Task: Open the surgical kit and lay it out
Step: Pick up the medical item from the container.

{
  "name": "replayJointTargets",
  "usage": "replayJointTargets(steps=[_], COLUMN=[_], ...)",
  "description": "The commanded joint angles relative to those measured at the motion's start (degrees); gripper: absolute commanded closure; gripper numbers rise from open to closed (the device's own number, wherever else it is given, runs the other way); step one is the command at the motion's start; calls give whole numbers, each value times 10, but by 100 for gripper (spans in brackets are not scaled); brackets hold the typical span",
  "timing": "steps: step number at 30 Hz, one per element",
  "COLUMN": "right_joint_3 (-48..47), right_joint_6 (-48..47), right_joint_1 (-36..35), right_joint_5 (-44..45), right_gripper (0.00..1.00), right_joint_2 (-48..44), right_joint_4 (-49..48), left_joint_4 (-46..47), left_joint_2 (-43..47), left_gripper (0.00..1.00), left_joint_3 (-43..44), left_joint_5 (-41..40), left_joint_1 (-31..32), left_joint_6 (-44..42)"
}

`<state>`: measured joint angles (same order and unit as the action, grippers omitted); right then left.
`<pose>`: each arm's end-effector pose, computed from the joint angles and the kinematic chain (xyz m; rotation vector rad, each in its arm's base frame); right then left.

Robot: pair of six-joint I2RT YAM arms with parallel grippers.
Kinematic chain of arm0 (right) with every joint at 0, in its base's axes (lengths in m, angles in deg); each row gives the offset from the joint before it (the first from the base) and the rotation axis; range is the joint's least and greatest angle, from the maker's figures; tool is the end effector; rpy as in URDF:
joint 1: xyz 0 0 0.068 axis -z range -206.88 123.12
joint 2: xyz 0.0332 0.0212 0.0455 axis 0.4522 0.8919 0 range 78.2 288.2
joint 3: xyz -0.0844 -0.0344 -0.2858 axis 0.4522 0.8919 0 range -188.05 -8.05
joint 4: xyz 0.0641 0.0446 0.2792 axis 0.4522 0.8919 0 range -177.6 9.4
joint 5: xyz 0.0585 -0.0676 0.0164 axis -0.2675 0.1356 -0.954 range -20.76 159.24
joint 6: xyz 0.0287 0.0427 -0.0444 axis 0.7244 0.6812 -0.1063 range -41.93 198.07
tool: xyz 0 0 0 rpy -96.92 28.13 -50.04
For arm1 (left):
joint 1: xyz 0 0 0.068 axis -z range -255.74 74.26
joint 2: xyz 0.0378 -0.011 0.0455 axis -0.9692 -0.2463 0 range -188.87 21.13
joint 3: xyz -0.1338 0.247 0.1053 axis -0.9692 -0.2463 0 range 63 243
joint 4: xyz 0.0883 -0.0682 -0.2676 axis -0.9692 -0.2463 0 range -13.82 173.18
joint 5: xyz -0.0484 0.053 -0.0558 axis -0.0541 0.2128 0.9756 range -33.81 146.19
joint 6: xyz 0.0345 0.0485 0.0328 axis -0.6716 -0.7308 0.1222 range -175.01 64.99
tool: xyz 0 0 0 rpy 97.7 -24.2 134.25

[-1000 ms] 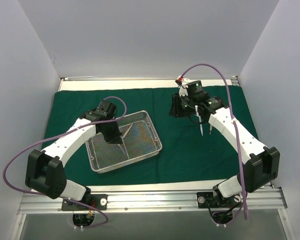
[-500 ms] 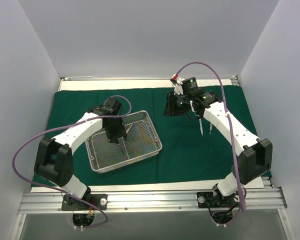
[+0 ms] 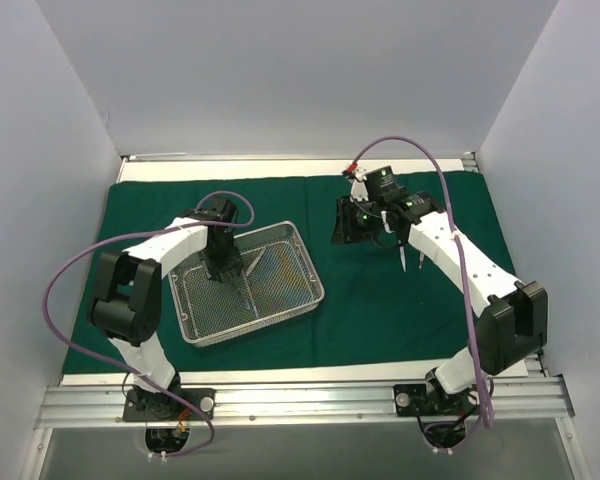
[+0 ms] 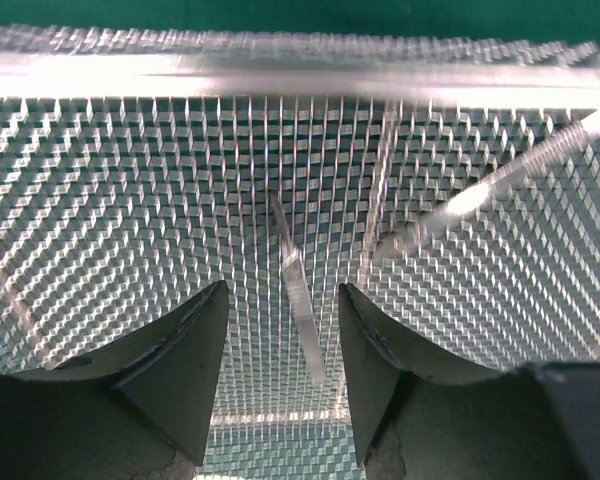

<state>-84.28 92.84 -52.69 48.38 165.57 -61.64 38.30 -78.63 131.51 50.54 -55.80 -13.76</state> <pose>0.3408 0.1864 0.3354 -0.4264 2.2452 0.7854 0.3466 -0.1200 0.1852 -0.5501 2.8301 -0.0561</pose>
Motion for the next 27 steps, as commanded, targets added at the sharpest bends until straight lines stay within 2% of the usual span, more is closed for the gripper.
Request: replayJointTargets(steps=[1, 8, 15, 27], right_joint_3=[6, 28, 39, 32], right_joint_6=[-10, -10, -11, -22], right_joint_1=[8, 22, 30, 33], right_joint_5=[-5, -11, -13, -10], right_gripper=[69, 70, 71, 72], right_joint_2=[-38, -54, -62, -65], right_joint_4=[1, 1, 8, 10], left_joint_4=[35, 59, 72, 53], left_joint_2=[-26, -55, -46, -112], left_gripper=[43, 43, 49, 53], left_joint_3=[29, 27, 15, 17], left_joint_5=[-16, -23, -35, -45], left_joint_1=[-5, -19, -27, -6], left_joint_6=[-6, 1, 6, 10])
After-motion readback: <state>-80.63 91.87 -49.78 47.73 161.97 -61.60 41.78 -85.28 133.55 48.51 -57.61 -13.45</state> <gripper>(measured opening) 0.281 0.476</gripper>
